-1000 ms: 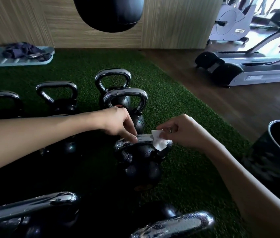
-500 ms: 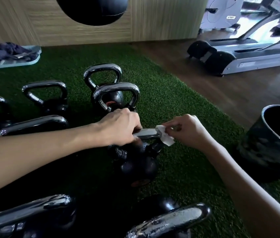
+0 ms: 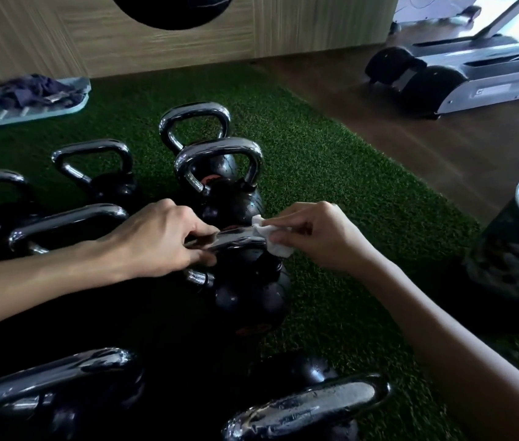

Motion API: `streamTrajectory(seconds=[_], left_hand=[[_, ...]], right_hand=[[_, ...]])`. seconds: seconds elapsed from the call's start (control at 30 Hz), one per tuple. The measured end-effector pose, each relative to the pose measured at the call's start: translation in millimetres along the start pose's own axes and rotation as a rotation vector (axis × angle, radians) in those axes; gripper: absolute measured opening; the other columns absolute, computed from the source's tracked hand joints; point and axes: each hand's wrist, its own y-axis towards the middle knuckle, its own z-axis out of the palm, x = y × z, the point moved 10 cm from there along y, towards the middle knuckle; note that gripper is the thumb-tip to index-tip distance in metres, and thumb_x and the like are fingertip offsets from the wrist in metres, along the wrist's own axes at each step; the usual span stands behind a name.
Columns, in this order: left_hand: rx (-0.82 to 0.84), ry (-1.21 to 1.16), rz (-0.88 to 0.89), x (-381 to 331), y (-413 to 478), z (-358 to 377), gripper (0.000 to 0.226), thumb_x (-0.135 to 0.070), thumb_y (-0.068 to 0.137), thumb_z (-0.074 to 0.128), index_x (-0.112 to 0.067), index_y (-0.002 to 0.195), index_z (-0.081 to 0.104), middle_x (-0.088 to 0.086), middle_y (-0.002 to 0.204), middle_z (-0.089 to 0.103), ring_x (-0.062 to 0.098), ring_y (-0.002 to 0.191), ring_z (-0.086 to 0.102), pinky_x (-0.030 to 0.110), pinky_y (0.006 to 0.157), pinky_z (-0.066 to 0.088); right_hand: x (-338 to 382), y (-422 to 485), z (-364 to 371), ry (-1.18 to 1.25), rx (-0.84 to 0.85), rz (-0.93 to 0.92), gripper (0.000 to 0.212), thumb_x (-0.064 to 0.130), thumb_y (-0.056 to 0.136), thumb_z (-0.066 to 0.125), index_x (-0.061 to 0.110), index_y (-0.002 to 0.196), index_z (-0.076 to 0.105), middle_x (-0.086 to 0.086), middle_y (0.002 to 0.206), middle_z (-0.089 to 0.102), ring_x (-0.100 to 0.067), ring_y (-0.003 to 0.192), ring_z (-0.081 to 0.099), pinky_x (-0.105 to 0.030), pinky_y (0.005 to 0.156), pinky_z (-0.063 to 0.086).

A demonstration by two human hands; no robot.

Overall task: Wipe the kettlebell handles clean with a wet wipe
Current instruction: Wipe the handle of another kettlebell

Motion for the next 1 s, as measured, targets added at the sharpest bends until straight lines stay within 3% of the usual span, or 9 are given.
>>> streamTrajectory(seconds=[0.07,0.17,0.33,0.43,0.57,0.73,0.83,0.93,1.0], left_hand=[[-0.014,-0.02,-0.007,11,-8,-1,0.052,-0.045,0.074,0.086,-0.031,0.123,0.072,-0.041,0.046,0.048,-0.012,0.047,0.051,0.012,0.05,0.039],[-0.041,-0.062,-0.029,25,-13,-2,0.048,-0.044,0.074,0.086,-0.033,0.12,0.073,-0.03,0.042,0.049,-0.005,0.04,0.047,0.015,0.046,0.036],[-0.045,-0.069,-0.045,38,-17,-2,0.052,-0.052,0.071,0.084,-0.038,0.119,0.072,-0.025,0.04,0.049,-0.003,0.038,0.045,0.015,0.045,0.035],[-0.074,-0.067,-0.057,45,-18,-3,0.049,-0.057,0.069,0.083,-0.043,0.116,0.073,-0.017,0.04,0.052,-0.002,0.039,0.046,0.015,0.044,0.034],[-0.085,-0.07,-0.068,49,-15,-2,0.049,-0.057,0.069,0.084,-0.042,0.115,0.074,-0.012,0.044,0.056,-0.003,0.039,0.046,0.016,0.042,0.032],[-0.055,-0.009,-0.038,29,-6,-2,0.038,-0.057,0.075,0.08,-0.038,0.107,0.078,-0.033,0.047,0.051,-0.006,0.046,0.049,0.017,0.043,0.024],[-0.08,0.048,-0.006,5,7,-4,0.041,-0.064,0.074,0.077,-0.046,0.111,0.075,-0.017,0.044,0.05,-0.001,0.048,0.049,0.022,0.05,0.033],[-0.072,0.073,0.055,-30,23,2,0.051,-0.074,0.072,0.071,-0.054,0.12,0.067,-0.015,0.07,0.069,0.009,0.072,0.065,0.027,0.067,0.052],[-0.057,0.11,0.086,-45,34,8,0.062,-0.082,0.066,0.069,-0.052,0.12,0.067,-0.012,0.092,0.077,0.011,0.085,0.07,0.029,0.075,0.056]], right_hand=[[-13,-1,4,0.074,0.002,0.05,0.028,0.034,0.084,0.081,0.028,0.111,0.08,0.013,0.103,0.076,-0.001,0.089,0.069,-0.026,0.08,0.054],[-18,-1,10,0.103,-0.043,0.063,0.027,0.031,0.083,0.083,0.025,0.109,0.081,0.014,0.1,0.077,-0.005,0.089,0.071,-0.038,0.082,0.056],[-12,7,14,0.114,-0.053,0.029,0.024,0.025,0.082,0.084,0.026,0.106,0.081,0.014,0.094,0.077,-0.011,0.076,0.068,-0.024,0.066,0.049],[-38,-5,26,0.096,-0.028,0.127,0.021,0.032,0.083,0.083,0.026,0.103,0.082,0.014,0.092,0.078,0.002,0.077,0.069,-0.018,0.067,0.048],[-49,-15,34,0.145,-0.061,0.181,0.019,0.026,0.083,0.083,0.022,0.101,0.082,0.014,0.095,0.078,0.01,0.085,0.07,-0.01,0.077,0.049],[-47,-12,14,0.285,-0.107,0.22,0.024,0.021,0.084,0.082,0.021,0.109,0.081,0.009,0.098,0.079,-0.007,0.093,0.075,-0.031,0.088,0.059],[-56,-18,-4,0.285,-0.107,0.277,0.021,0.019,0.084,0.082,0.03,0.103,0.081,0.009,0.092,0.08,-0.011,0.087,0.075,-0.04,0.085,0.061],[-53,-22,-37,0.441,-0.212,0.288,0.017,0.017,0.088,0.077,0.024,0.103,0.08,0.004,0.093,0.08,-0.009,0.084,0.072,-0.038,0.084,0.057],[-42,-20,-41,0.603,-0.173,0.281,0.013,0.012,0.092,0.071,0.009,0.103,0.078,0.004,0.083,0.077,-0.004,0.073,0.068,-0.023,0.073,0.053]])
